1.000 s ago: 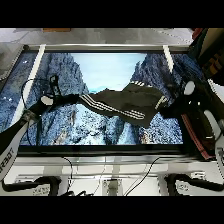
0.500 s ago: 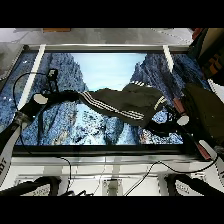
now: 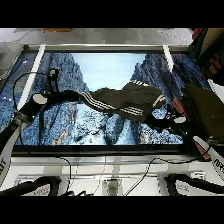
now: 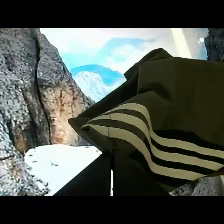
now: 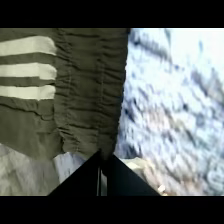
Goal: Fold the clothes and pants, and hang the long-sleeved shirts on hangers.
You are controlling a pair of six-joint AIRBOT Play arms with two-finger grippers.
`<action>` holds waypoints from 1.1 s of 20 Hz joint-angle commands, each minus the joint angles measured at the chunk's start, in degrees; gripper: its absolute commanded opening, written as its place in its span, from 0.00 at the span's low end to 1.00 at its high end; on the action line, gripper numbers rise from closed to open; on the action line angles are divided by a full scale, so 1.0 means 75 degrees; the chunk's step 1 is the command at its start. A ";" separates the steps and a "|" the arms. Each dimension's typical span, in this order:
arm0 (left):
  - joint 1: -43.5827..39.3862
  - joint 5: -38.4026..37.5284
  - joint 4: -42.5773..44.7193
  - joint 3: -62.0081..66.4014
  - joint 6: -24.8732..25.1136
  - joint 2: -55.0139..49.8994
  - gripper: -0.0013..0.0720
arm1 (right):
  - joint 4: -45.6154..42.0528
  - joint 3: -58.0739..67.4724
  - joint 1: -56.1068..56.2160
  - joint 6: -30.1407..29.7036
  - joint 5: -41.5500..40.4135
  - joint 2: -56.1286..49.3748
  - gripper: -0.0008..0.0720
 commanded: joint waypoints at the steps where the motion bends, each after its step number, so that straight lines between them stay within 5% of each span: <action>1: 0.0012 0.0006 0.0087 0.0009 0.0012 0.0096 0.03 | 0.0455 0.0731 0.0000 -0.0749 0.0268 0.0020 0.03; 8: 0.0146 0.1218 0.1641 0.0009 0.0006 0.2055 0.03 | -0.0332 0.2906 0.0000 -0.1233 0.1582 0.1521 0.03; 14: 0.0149 0.2897 0.1670 0.0009 0.0006 0.4744 0.03 | -0.1239 0.4386 0.0000 -0.1157 0.1912 0.4261 0.03; 22: 0.0152 0.2894 0.1807 0.0009 0.0006 0.7959 0.02 | -0.1186 0.5033 0.0000 0.0930 0.2524 0.7134 0.03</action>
